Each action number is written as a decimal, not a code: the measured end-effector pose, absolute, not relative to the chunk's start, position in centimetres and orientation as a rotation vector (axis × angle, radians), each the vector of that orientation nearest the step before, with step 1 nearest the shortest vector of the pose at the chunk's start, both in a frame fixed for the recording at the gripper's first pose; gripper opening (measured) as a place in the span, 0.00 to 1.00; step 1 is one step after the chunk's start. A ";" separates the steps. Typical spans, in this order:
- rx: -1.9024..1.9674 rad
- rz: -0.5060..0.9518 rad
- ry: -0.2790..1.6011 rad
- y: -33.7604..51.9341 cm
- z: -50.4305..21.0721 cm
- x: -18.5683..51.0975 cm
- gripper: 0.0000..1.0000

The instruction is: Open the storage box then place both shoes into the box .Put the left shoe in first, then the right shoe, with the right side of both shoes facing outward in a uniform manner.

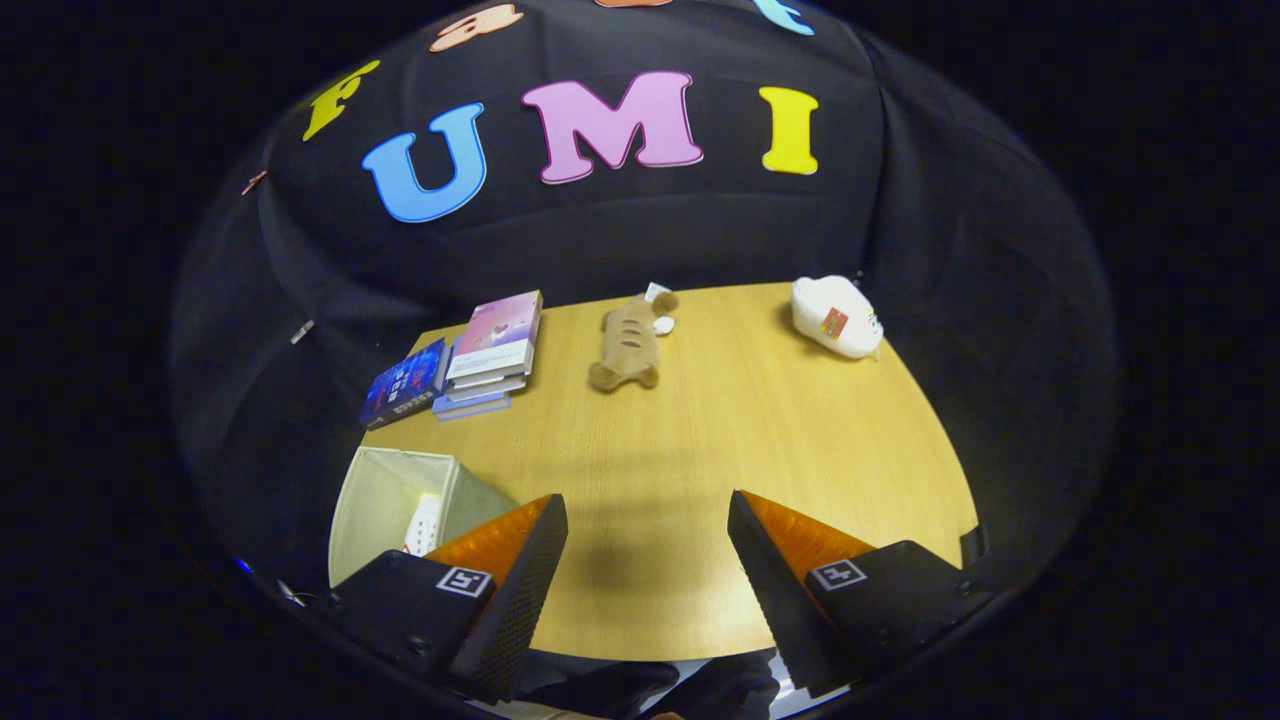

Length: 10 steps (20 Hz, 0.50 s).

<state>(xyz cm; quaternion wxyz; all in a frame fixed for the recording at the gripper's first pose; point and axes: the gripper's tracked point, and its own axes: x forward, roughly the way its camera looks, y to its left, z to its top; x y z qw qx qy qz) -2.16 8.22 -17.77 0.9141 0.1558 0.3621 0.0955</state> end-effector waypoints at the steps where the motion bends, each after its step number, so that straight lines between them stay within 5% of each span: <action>1: 0.304 0.180 0.707 7.4 -17.2 -2.0 0.99; 10: 0.112 0.102 0.348 1.0 -10.4 -1.6 0.97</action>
